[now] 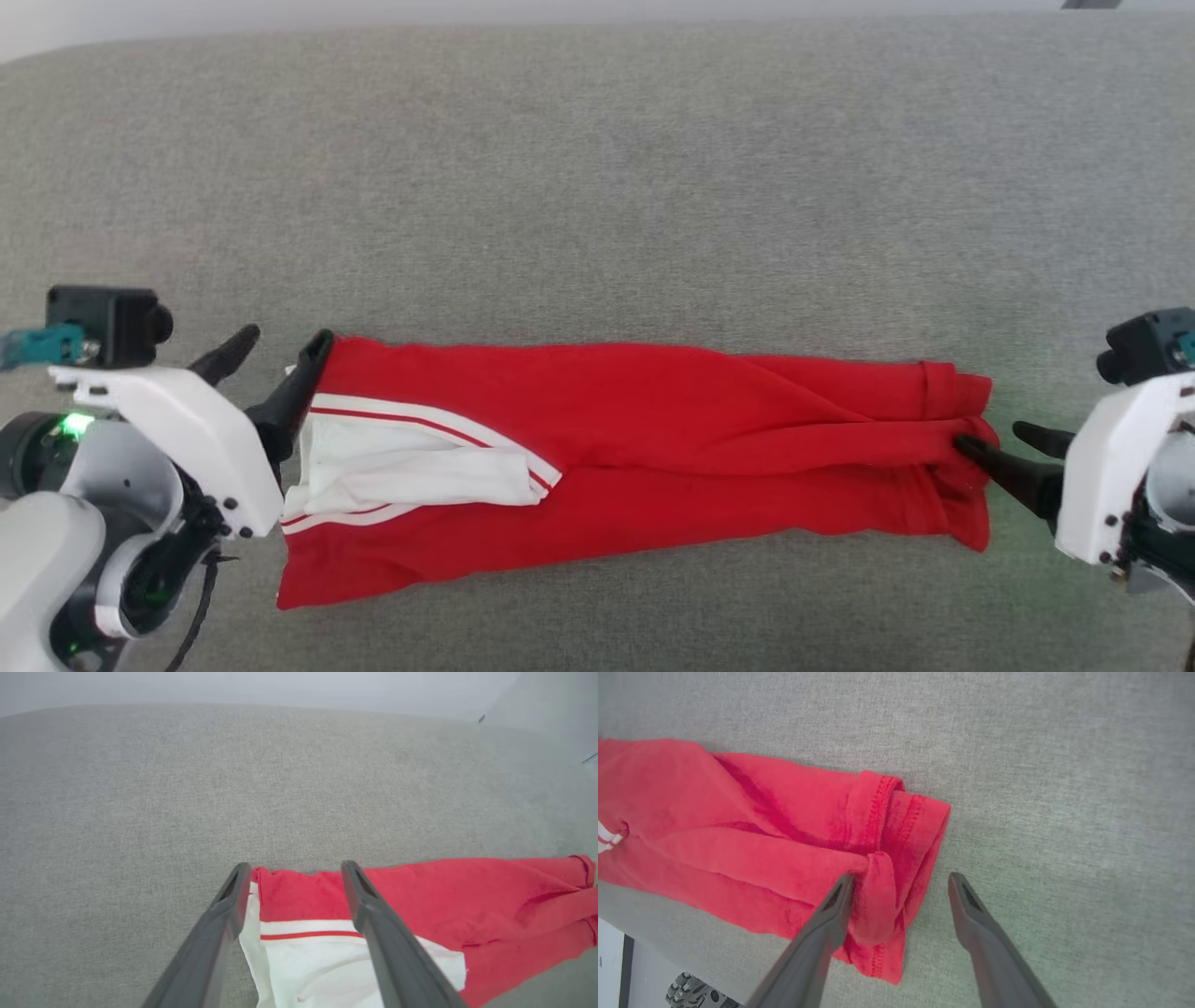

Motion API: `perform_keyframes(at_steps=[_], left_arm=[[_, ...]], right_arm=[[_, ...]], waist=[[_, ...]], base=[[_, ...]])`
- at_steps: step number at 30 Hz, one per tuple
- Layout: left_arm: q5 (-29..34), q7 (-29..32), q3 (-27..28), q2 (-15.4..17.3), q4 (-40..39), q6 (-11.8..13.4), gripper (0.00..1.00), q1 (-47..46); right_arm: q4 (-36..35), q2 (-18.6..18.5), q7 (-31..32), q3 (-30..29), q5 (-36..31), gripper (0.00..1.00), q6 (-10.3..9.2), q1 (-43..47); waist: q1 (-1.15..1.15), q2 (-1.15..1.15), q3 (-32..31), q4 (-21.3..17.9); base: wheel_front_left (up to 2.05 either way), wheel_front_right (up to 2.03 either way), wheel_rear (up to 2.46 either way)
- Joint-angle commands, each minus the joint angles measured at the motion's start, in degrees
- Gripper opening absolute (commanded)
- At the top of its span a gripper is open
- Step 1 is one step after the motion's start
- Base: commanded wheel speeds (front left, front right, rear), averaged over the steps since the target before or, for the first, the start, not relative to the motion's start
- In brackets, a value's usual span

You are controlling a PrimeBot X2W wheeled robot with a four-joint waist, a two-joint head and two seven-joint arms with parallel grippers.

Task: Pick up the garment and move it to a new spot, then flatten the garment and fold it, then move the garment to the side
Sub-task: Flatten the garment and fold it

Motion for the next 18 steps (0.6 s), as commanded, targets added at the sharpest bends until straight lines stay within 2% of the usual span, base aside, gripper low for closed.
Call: perform_keyframes(at_steps=[1,8,17,18], left_arm=[[1.04,-2.66,0.63,-0.8,0.82,-0.73,1.0,1.47],[4.14,-17.24,2.9,-4.31,5.71,-3.31,1.0,4.98],[4.19,-28.8,5.79,-9.39,12.82,-5.83,1.0,9.01],[4.56,-29.52,6.5,-10.05,13.54,-6.06,1.0,9.31]], right_arm=[[1.34,0.59,-0.51,0.31,0.25,1.0,-0.02,-1.28],[9.44,1.08,-1.63,5.32,2.51,1.0,-0.02,-6.04],[16.95,2.27,2.61,13.14,8.86,1.0,0.0,-8.63],[16.92,2.05,2.89,13.82,9.4,0.47,0.01,-8.82]], waist=[[0.0,0.0,0.37,0.5],[0.0,0.0,1.4,2.45],[0.0,0.0,1.64,4.93],[0.0,0.0,1.61,5.13]], base=[[0.0,0.0,0.0],[0.0,0.0,0.0],[0.0,0.0,0.0],[0.0,0.0,0.0]])
